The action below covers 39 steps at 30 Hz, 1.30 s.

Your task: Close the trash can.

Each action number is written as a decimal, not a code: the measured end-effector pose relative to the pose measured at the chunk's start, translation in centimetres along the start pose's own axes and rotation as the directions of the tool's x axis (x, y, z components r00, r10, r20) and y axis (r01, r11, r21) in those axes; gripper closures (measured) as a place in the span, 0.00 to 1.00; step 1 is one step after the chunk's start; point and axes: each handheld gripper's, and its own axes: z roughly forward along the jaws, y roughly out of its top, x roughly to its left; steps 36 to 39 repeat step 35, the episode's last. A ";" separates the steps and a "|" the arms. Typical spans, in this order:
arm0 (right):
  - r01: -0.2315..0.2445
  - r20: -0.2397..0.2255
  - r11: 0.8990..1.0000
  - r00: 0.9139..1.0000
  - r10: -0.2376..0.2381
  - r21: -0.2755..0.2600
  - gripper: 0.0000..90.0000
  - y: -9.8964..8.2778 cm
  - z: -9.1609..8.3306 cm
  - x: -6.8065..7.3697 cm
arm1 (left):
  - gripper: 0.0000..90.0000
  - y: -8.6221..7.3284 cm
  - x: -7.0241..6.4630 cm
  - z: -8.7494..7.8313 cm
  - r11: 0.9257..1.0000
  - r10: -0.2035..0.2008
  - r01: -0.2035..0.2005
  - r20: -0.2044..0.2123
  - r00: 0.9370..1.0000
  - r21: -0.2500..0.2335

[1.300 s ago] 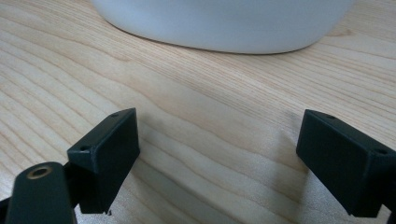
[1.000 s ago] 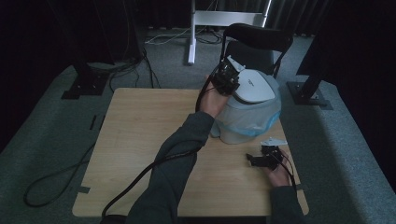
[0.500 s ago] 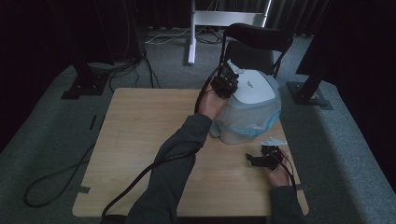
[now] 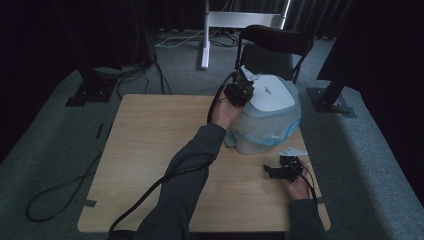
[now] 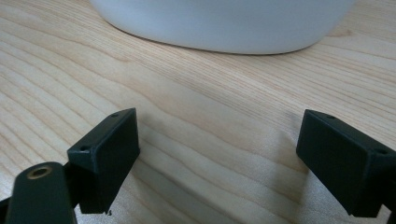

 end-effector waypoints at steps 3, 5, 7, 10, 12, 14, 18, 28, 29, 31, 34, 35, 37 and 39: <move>0.000 0.000 1.000 1.000 0.000 0.000 0.13 0.0 0.0 0.0 | 1.00 -0.2 0.0 0.2 1.000 -0.018 0.017 0.010 1.000 0.018; 0.000 0.000 1.000 1.000 0.000 0.000 0.13 0.0 0.0 0.0 | 1.00 -0.5 -0.1 0.2 1.000 -0.022 0.022 0.009 1.000 -0.011; 0.000 0.000 1.000 1.000 0.000 0.000 0.14 0.0 0.0 0.0 | 1.00 -0.5 -0.1 0.2 1.000 -0.027 0.027 0.011 1.000 -0.014; -0.001 0.001 1.000 1.000 0.001 -0.001 0.14 0.0 0.0 0.0 | 1.00 -0.6 0.3 0.3 0.998 -0.053 0.054 0.023 0.998 -0.030; -0.002 0.001 1.000 1.000 0.002 0.000 0.13 0.0 0.0 0.0 | 0.99 -0.8 0.6 0.3 0.996 -0.070 0.071 0.022 0.997 -0.048; -0.001 0.000 1.000 1.000 0.001 -0.001 0.13 0.0 0.0 0.0 | 0.92 -1.1 1.1 0.0 0.993 -0.088 0.089 0.023 0.996 -0.076; 0.001 -0.001 1.000 1.000 -0.001 0.000 0.13 0.0 0.0 0.0 | 0.88 -1.8 1.8 -0.9 0.989 -0.097 0.098 0.014 0.995 -0.107; 0.000 -0.001 1.000 1.000 0.000 -0.001 0.14 0.0 0.0 0.0 | 0.88 -4.3 4.9 -3.5 0.982 -0.145 0.138 -0.046 0.988 -0.128; 0.000 -0.001 1.000 1.000 0.000 -0.001 0.13 0.0 0.0 0.0 | 0.88 -4.8 5.3 -3.7 0.978 -0.166 0.158 -0.045 0.985 -0.136; 0.000 -0.001 1.000 1.000 0.000 -0.001 0.14 0.0 0.0 0.0 | 0.88 -6.0 6.1 -4.0 0.972 -0.199 0.191 -0.044 0.979 -0.133; 0.001 -0.001 1.000 1.000 -0.001 -0.002 0.13 0.0 0.0 0.0 | 0.88 -7.9 6.9 -4.2 0.967 -0.233 0.227 -0.039 0.972 -0.119; 0.001 -0.001 1.000 1.000 -0.001 -0.002 0.14 0.0 0.0 0.0 | 0.86 -8.7 7.2 -4.3 0.966 -0.239 0.234 -0.034 0.971 -0.110; 0.001 -0.001 1.000 1.000 -0.001 -0.002 0.14 0.0 0.0 0.0 | 0.86 -8.7 7.2 -4.3 0.966 -0.239 0.234 -0.034 0.971 -0.110; 0.001 -0.001 1.000 1.000 -0.001 -0.002 0.14 0.0 0.0 0.0 | 0.86 -8.7 7.2 -4.3 0.966 -0.239 0.234 -0.034 0.971 -0.110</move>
